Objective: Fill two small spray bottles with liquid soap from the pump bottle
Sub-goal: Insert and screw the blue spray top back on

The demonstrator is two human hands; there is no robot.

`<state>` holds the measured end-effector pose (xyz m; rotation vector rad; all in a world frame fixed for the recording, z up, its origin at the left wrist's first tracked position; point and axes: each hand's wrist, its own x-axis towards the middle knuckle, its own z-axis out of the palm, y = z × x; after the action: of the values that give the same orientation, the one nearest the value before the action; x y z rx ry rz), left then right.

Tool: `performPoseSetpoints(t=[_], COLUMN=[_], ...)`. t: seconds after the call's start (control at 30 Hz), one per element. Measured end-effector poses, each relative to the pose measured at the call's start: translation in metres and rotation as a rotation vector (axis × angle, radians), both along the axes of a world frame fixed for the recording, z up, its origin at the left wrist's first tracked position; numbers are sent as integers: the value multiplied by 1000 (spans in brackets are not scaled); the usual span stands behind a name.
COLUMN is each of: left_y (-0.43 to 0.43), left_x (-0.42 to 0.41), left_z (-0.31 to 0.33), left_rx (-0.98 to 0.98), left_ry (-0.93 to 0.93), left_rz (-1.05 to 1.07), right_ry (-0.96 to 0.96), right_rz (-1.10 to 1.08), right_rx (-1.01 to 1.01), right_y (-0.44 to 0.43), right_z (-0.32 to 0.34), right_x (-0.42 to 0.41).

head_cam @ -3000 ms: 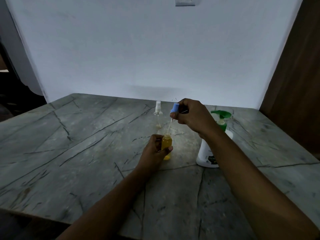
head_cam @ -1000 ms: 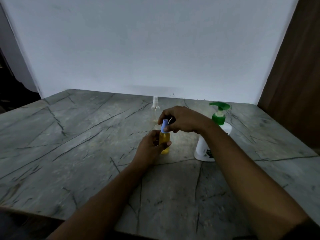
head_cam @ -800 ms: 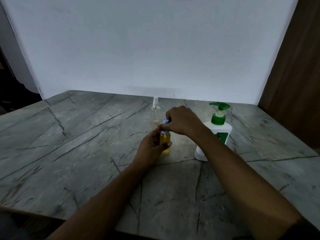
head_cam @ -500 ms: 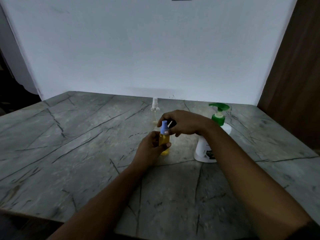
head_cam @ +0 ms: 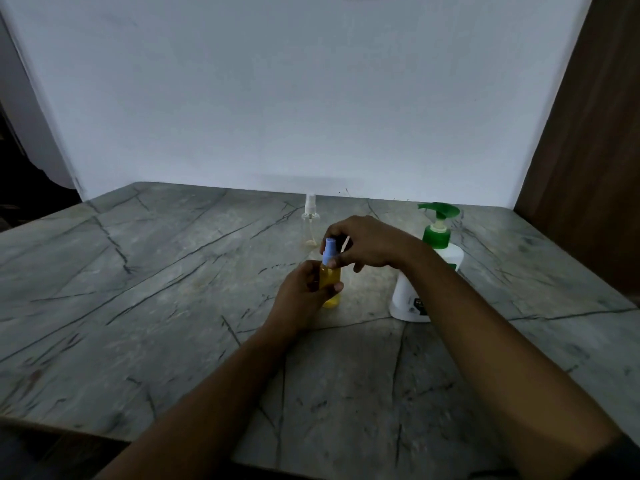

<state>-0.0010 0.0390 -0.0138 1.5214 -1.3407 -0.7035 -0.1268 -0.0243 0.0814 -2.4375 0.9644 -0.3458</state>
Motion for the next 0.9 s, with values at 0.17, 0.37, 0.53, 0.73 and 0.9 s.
performPoseSetpoints(t=[0.17,0.37,0.53,0.73,0.9], left_y=[0,3,5,7,9], left_x=[0,-2,-4,-6,-7], left_z=[-1,1,1,-1,0], left_rx=[-23,-72,-107,-139,-133], left_ry=[-14,-91,-116,-138,-130], left_rz=[17,76,98,117,126], right_ry=[21,29,-47,-101,-96], right_rz=[-54,-151,-241,-357,-423], right_rx=[-108,-295,-396,-467,-495], right_y=[5,19,27,34,37], right_z=[-4,-10,-23,-33,-35], right_x=[6,6,9,13,18])
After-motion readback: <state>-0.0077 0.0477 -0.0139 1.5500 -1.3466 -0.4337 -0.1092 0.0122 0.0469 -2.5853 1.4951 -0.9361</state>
